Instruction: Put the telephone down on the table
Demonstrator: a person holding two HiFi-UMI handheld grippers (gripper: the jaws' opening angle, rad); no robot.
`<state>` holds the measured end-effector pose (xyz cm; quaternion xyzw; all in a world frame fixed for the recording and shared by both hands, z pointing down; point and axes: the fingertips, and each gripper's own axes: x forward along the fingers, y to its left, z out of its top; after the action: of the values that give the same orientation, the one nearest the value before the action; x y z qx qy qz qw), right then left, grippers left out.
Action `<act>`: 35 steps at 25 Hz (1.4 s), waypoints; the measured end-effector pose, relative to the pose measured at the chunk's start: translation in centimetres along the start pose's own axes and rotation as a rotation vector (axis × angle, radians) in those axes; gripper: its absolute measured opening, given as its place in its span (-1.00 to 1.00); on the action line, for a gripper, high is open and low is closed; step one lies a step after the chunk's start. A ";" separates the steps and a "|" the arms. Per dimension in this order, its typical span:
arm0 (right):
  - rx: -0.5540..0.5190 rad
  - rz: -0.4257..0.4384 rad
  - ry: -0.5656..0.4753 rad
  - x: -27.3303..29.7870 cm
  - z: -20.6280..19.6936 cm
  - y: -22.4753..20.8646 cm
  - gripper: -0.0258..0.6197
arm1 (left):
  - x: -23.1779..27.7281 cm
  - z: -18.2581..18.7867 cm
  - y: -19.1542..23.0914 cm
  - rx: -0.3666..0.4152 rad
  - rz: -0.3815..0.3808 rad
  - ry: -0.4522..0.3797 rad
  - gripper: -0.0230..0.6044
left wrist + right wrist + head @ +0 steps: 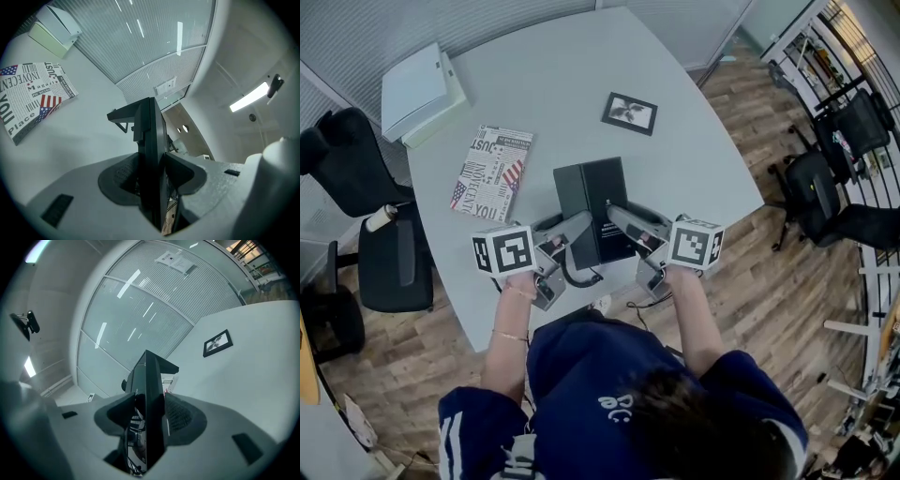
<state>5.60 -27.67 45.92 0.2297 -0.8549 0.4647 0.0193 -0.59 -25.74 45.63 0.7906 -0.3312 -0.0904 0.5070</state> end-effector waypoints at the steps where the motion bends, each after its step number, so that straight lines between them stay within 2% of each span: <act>1: 0.004 -0.002 0.002 0.4 0.2 -0.4 -0.28 | 0.2 0.3 0.5 -0.006 0.003 0.001 -0.38; 15: 0.065 -0.009 0.002 5.4 2.4 -5.9 -0.28 | 3.6 3.9 6.7 -0.003 -0.008 0.047 -0.38; 20: 0.075 -0.016 0.009 6.1 2.1 -7.1 -0.28 | 4.1 3.8 7.9 -0.016 -0.004 0.049 -0.38; 26: 0.088 -0.036 0.022 8.7 3.9 -10.7 -0.28 | 6.5 5.9 11.4 -0.047 -0.005 0.058 -0.38; 35: 0.107 -0.055 0.032 11.0 4.3 -14.1 -0.28 | 8.4 6.8 14.9 -0.057 0.010 0.062 -0.38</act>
<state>2.33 -41.77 57.24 0.2465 -0.8217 0.5127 0.0333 -3.83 -39.96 56.86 0.7767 -0.3167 -0.0726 0.5397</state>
